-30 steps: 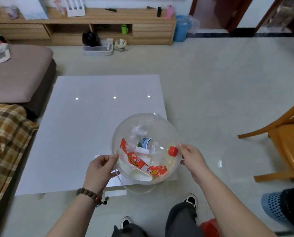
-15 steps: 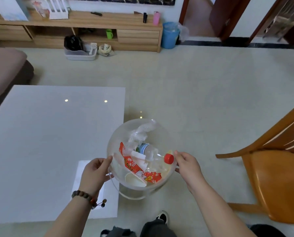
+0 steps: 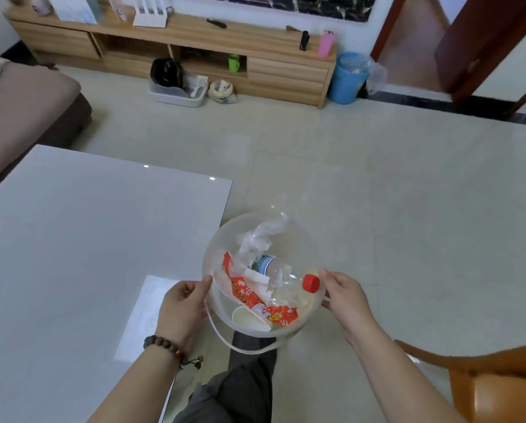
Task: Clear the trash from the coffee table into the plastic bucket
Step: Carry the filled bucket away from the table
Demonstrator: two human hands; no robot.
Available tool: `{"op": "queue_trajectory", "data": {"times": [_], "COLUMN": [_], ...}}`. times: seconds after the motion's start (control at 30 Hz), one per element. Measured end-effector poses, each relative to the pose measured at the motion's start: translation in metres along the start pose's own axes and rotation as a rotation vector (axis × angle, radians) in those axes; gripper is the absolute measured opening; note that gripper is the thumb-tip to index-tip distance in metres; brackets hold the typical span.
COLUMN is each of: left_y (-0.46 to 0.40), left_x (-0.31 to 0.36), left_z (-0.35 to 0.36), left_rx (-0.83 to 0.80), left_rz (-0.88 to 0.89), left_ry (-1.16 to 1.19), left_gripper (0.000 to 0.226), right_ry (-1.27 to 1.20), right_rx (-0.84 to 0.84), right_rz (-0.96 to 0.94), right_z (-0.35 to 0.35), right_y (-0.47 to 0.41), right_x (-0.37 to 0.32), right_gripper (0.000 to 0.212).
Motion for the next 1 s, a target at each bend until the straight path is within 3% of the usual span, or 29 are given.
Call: {"op": "queue_trajectory", "data": {"times": [0.67, 1.0], "left_y": [-0.367, -0.594], "left_x": [0.280, 0.422], "left_z": [0.177, 0.288], "left_rx": [0.045, 0.095], "left_rz": [-0.023, -0.058], "left_ry": [0.171, 0.178], "left_gripper": [0.029, 0.026], "right_ry": [0.046, 0.096], "right_rx": [-0.058, -0.165], "right_rz": [-0.019, -0.048], "right_z": [0.046, 0.076], "right_y": [-0.375, -0.623], "right_x": [-0.350, -0.522], "right_gripper": [0.034, 0.044]}}
Point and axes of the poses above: each hand's wrist, its own y-axis away from the middle knuckle, its own z-axis out of the palm, x = y × z, the point moved 3 cm from there along -y, towards the middle knuckle, and after that the axes turned 4 degrees about z, right-handed, at the moved point
